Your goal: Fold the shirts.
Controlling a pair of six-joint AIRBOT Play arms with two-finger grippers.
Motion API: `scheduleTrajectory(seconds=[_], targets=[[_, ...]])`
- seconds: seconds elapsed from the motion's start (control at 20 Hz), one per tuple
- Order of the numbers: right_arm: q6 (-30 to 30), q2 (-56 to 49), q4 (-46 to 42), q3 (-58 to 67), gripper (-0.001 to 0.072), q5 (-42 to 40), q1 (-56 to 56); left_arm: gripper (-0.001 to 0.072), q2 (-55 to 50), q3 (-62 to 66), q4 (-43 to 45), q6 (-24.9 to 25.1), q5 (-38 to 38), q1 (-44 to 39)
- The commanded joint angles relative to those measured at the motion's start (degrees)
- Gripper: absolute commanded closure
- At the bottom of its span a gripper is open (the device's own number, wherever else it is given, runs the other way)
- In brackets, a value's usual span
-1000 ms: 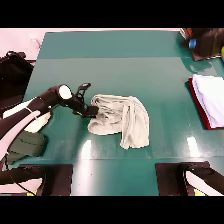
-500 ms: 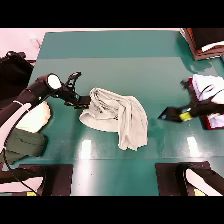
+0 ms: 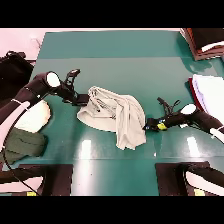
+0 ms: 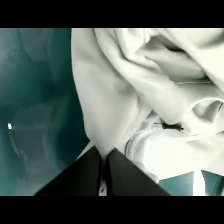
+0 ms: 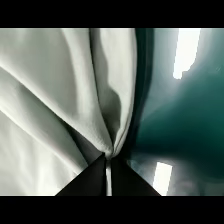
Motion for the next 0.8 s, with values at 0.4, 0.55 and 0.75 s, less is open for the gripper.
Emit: scheduleTrajectory(seconds=[0.4, 0.55, 0.75], targets=[[-0.2, 25.18, -14.21, 47.06, 0.0696, 16.65, -19.28, 0.0682, 25.53, 33.7, 22.38, -2.84, -1.46, 0.02], [-0.17, 27.28, -14.38, 58.01, 0.0696, 19.87, -25.22, 0.0682, 32.81, 38.64, 22.36, -2.84, -1.53, 0.02], [0.2, 27.28, -14.43, 67.19, 0.0696, 23.82, -31.87, 0.0683, 38.12, 40.79, 19.52, -2.84, -1.44, 0.02]])
